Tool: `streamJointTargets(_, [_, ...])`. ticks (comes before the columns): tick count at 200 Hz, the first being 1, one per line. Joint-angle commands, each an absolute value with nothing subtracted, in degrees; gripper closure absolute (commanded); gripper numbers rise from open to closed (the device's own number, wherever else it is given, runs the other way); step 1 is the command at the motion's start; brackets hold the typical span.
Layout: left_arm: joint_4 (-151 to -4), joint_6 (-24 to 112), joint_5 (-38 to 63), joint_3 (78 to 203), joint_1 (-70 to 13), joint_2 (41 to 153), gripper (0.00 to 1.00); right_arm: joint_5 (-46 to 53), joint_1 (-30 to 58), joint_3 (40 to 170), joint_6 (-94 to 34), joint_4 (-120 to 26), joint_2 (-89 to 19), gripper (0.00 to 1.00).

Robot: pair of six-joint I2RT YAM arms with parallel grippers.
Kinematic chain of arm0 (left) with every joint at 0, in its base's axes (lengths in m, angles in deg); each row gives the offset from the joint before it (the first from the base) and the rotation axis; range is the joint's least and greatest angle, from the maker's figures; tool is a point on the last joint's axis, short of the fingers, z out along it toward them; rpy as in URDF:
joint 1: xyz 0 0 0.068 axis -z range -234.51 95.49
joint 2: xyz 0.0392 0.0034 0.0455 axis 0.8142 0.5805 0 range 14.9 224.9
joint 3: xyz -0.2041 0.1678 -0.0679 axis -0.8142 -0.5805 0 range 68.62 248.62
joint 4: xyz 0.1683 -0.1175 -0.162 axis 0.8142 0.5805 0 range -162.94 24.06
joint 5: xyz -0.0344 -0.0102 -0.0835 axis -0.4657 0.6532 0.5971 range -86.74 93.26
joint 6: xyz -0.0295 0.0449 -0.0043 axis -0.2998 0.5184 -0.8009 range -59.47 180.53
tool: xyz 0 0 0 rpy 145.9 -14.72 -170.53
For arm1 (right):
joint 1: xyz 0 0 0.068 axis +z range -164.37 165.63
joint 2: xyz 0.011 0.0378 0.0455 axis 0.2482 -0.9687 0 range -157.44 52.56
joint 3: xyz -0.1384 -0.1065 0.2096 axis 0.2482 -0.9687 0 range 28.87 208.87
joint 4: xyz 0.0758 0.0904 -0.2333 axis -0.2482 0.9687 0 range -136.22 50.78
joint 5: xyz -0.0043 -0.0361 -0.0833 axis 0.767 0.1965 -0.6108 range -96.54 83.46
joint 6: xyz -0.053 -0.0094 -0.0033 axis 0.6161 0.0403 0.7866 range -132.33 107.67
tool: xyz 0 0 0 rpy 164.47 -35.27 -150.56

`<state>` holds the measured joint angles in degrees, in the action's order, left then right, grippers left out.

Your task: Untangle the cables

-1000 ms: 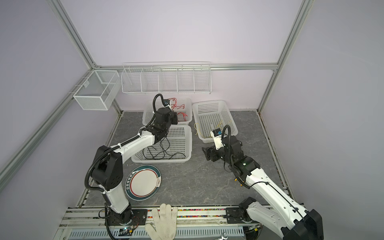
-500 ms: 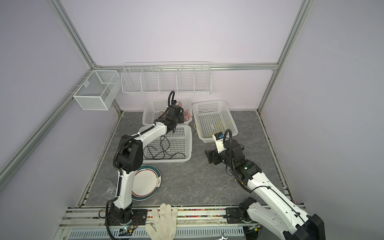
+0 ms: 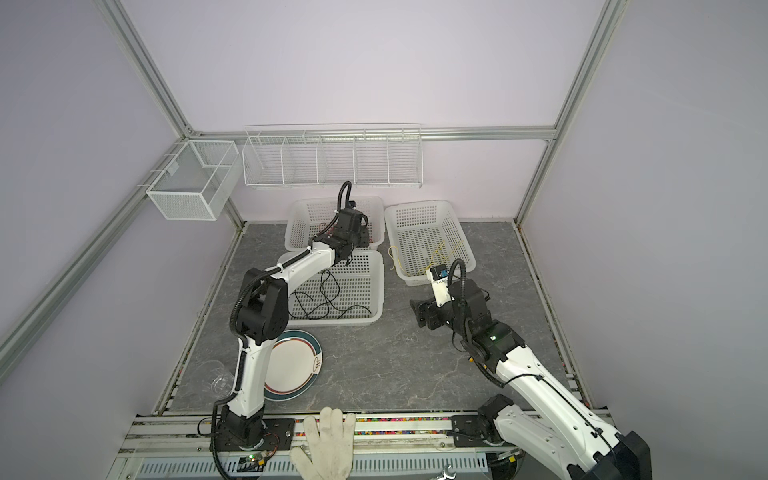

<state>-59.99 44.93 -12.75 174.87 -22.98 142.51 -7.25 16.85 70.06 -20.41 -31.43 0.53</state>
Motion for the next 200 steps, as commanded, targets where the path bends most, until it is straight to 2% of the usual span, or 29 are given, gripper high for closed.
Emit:
streamJointTargets(1, [-61.77, 46.06, -11.98, 171.66, -23.13, 136.81, 0.49, -8.06, 16.92, 69.43, -19.62, -32.03, 0.25, 0.14])
streamJointTargets(78, [-69.13, 46.74, -21.54, 150.98, -23.22, 118.83, 0.43, -7.95, 16.87, 69.64, -19.46, -32.24, -1.03, 0.12])
streamJointTargets(109, [-68.38, 43.79, -26.81, 142.06, -24.45, 110.68, 0.41, -10.19, 16.92, 69.87, -19.58, -31.69, -0.72, 0.08])
streamJointTargets(123, [-66.09, 40.64, -29.9, 137.89, -25.86, 106.42, 0.41, -14.33, 16.86, 70.17, -20.77, -30.25, -0.32, 0.0])
streamJointTargets(141, [-65.91, 37.78, -31.82, 131.09, -28.29, 100.43, 0.41, -18.17, 16.65, 69.94, -21.28, -29.28, 0.49, 0.11])
streamJointTargets(179, [-61.34, 35.61, -35.63, 122.87, -32.43, 90.09, 0.4, -22.1, 15.52, 69.98, -22.32, -28.26, 1.51, 0.11])
streamJointTargets(200, [-55.86, 31.36, -35.24, 121.95, -36.22, 87.0, 0.35, -23.38, 14.58, 70.51, -22.73, -27.51, 1.08, 0.11])
